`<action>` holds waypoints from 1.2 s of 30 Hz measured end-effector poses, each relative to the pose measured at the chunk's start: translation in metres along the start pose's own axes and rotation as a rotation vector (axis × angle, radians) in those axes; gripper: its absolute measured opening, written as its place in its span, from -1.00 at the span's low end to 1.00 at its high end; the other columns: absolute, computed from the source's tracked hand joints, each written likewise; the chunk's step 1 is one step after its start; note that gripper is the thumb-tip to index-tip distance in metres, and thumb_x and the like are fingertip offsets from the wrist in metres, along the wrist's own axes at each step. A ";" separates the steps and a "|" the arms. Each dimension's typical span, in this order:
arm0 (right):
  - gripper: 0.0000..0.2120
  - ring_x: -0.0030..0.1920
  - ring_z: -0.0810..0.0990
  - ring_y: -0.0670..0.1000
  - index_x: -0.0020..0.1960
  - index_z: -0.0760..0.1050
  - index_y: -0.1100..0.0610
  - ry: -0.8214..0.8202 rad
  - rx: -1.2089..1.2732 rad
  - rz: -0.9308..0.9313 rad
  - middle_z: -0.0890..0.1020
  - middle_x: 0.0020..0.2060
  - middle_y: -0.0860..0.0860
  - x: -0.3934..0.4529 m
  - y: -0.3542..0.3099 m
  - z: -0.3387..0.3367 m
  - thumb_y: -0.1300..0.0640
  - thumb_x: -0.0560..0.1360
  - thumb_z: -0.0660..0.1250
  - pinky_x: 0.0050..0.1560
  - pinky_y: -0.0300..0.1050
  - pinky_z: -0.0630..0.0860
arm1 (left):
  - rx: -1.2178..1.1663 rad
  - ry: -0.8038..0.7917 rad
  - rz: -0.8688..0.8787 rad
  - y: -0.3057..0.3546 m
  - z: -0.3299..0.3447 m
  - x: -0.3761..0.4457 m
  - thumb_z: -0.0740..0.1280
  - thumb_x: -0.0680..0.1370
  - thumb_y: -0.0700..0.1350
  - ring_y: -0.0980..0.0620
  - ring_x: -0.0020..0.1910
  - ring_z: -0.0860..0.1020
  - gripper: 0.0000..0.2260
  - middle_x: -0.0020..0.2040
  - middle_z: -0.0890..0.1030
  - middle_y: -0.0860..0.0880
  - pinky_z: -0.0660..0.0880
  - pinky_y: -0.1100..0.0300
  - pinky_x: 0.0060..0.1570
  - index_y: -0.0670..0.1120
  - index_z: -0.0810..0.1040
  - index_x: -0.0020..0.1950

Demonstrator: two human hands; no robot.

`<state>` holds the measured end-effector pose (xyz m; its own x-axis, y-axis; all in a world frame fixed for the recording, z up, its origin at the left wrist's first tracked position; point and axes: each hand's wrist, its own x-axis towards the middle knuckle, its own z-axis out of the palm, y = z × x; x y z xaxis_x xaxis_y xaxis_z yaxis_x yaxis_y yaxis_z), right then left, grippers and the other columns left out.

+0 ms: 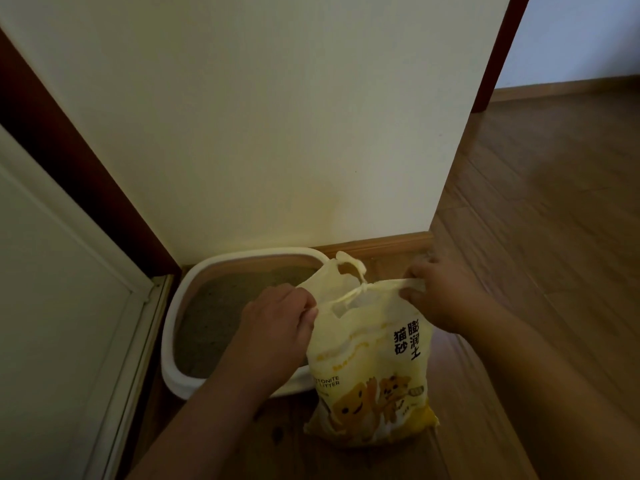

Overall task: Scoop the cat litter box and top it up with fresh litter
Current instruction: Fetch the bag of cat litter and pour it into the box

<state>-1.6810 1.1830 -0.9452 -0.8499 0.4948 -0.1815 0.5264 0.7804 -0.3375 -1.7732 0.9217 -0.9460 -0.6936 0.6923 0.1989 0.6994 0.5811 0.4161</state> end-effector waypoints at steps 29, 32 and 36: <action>-0.91 -0.10 0.60 -0.03 0.08 0.54 0.03 -0.007 0.102 0.033 0.60 -0.03 -0.02 -0.009 0.005 -0.006 0.08 0.59 0.33 -0.05 -0.03 0.64 | -0.250 -0.007 -0.391 0.002 0.015 0.001 0.53 0.46 0.00 0.09 -0.30 0.49 -0.69 -0.24 0.52 0.03 0.33 0.22 -0.38 0.07 0.36 -0.15; -0.89 -0.14 0.58 -0.02 0.00 0.59 0.05 0.019 0.027 0.055 0.62 -0.14 -0.01 -0.009 0.007 -0.011 0.08 0.60 0.29 -0.13 -0.08 0.59 | -0.316 0.026 -0.447 -0.001 0.015 0.005 0.57 0.41 0.02 0.13 -0.22 0.52 -0.66 -0.17 0.54 0.07 0.40 0.20 -0.31 0.16 0.45 0.02; -0.88 -0.23 0.55 -0.06 -0.06 0.57 0.04 0.020 0.068 0.072 0.59 -0.21 -0.03 -0.011 0.013 -0.019 0.04 0.61 0.31 -0.35 -0.23 0.37 | -0.323 -0.018 -0.448 -0.004 0.013 0.006 0.53 0.46 0.04 0.19 -0.11 0.53 -0.77 -0.07 0.58 0.13 0.45 0.24 -0.24 0.13 0.58 0.05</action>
<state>-1.6642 1.1948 -0.9300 -0.8087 0.5570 -0.1889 0.5827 0.7150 -0.3863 -1.7780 0.9293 -0.9580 -0.9061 0.4165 -0.0742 0.2461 0.6615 0.7085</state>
